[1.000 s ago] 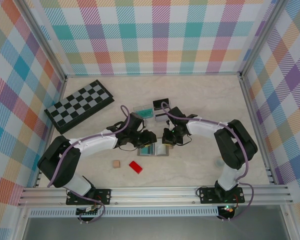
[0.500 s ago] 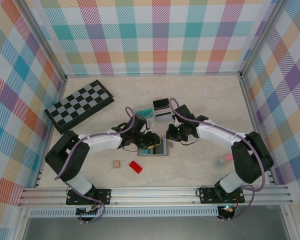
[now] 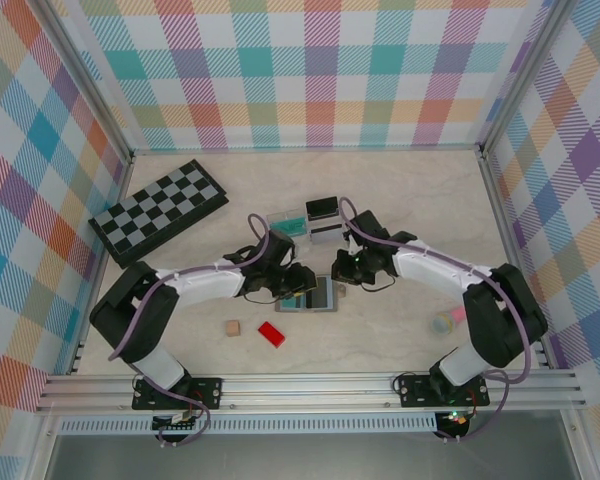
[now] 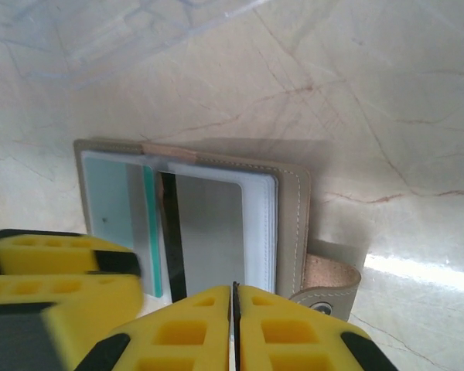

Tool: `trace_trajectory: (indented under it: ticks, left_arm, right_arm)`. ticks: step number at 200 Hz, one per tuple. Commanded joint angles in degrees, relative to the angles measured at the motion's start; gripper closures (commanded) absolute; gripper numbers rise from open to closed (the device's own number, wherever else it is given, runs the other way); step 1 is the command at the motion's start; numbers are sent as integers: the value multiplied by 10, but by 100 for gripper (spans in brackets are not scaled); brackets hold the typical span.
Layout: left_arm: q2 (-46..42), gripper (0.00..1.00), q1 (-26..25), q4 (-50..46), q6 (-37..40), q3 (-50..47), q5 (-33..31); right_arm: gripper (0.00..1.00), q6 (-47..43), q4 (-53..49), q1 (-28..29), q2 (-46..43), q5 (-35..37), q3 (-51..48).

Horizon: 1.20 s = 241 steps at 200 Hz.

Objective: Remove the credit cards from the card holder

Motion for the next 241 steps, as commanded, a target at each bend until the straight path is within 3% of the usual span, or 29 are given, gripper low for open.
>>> trace_trajectory:
  ticks: [1, 118, 241]
  left_arm:
    - [-33, 65, 8, -21, -9, -17, -41]
    - [36, 66, 8, 10, -29, -4, 3]
    - [62, 75, 12, 42, -39, -7, 34]
  right_arm:
    - [90, -9, -33, 14, 35, 7, 36]
    - [84, -3, -62, 32, 133, 26, 67]
    - [84, -4, -57, 32, 159, 8, 68]
